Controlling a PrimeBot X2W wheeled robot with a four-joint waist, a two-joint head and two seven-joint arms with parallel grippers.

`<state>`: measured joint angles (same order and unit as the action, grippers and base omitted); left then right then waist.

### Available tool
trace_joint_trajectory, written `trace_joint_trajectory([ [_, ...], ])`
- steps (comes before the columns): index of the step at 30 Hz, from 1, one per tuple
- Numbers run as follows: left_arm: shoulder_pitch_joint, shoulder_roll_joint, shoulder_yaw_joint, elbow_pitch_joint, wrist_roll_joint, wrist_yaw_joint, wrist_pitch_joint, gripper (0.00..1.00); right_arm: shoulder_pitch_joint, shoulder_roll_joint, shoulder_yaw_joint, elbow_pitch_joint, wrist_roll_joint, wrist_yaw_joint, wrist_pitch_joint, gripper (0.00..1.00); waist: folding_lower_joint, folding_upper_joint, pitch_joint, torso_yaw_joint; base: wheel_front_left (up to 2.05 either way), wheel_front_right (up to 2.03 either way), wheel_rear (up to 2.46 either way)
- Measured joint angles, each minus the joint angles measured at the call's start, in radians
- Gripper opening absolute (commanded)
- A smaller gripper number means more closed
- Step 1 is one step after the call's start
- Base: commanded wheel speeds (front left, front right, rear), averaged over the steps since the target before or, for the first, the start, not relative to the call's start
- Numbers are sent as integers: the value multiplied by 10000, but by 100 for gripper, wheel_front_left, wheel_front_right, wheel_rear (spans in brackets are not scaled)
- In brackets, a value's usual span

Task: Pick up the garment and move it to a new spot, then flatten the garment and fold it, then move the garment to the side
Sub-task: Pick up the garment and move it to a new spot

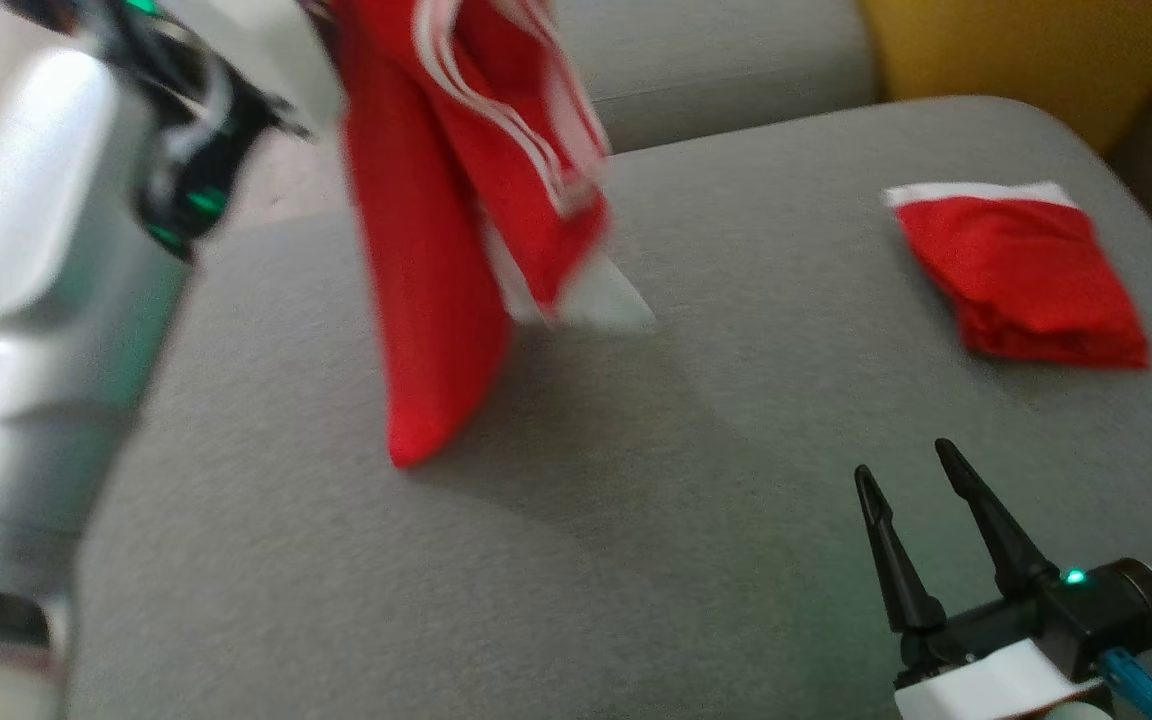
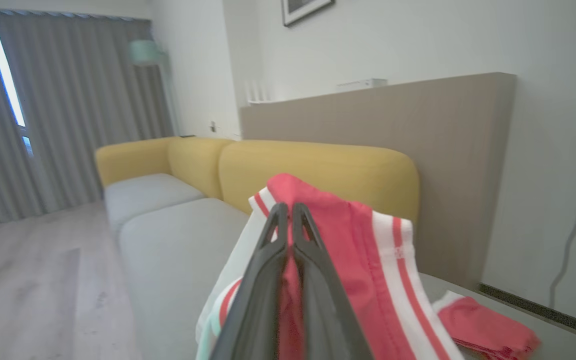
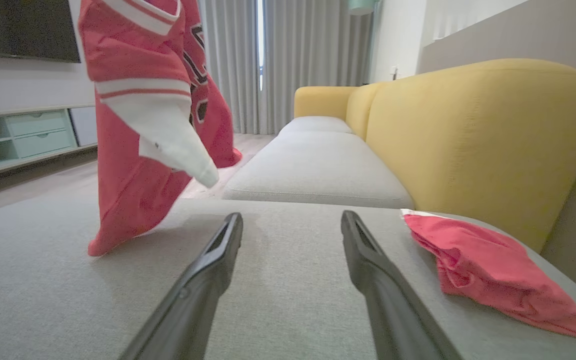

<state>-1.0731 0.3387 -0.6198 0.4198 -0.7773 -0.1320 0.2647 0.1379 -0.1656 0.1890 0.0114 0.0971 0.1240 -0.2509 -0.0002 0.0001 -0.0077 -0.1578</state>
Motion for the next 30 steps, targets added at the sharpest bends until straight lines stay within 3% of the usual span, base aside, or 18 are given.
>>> trace_joint_trajectory([
  [8, 1627, -974, -1243, 727, -90, 0, 238, 0, -105, 301, 328, 4, 86, 0, 0, 100, 2, 0, 494, -786, 0, 0, 0],
  [13, 2686, -1085, -1772, 2274, 228, 0, -627, 0, -748, 525, 650, 15, 184, 0, 0, 100, 4, 0, 1328, -1148, 0, 0, 0],
  [14, 2750, -1085, -1829, 2543, 330, 0, -963, 11, -882, 562, 686, 21, 186, 0, 0, 100, 4, 0, 1504, -1225, 0, 0, 0],
  [16, 2743, -1101, -1783, 3051, 502, 15, -1835, 100, -1110, 617, 765, 59, 186, 0, 0, 100, 5, 0, 1829, -1391, 0, 0, 0],
  [22, 2774, -1523, -884, 3973, 395, 219, -4671, 100, -1255, 696, 740, 345, 186, 0, 0, 100, 6, -1, 2213, -1708, 0, 0, 0],
  [27, 3438, -1699, 31, 3687, 316, 654, -5141, 100, -1212, 644, 408, 474, 186, 0, 0, 100, 3, 0, 1820, -1382, 0, 0, 0],
  [30, 4668, -1613, 940, 2240, 1158, 1315, -5141, 100, -971, 637, 288, 577, 186, 0, 0, 100, 2, 0, 1329, -1011, 0, 0, 0],
])
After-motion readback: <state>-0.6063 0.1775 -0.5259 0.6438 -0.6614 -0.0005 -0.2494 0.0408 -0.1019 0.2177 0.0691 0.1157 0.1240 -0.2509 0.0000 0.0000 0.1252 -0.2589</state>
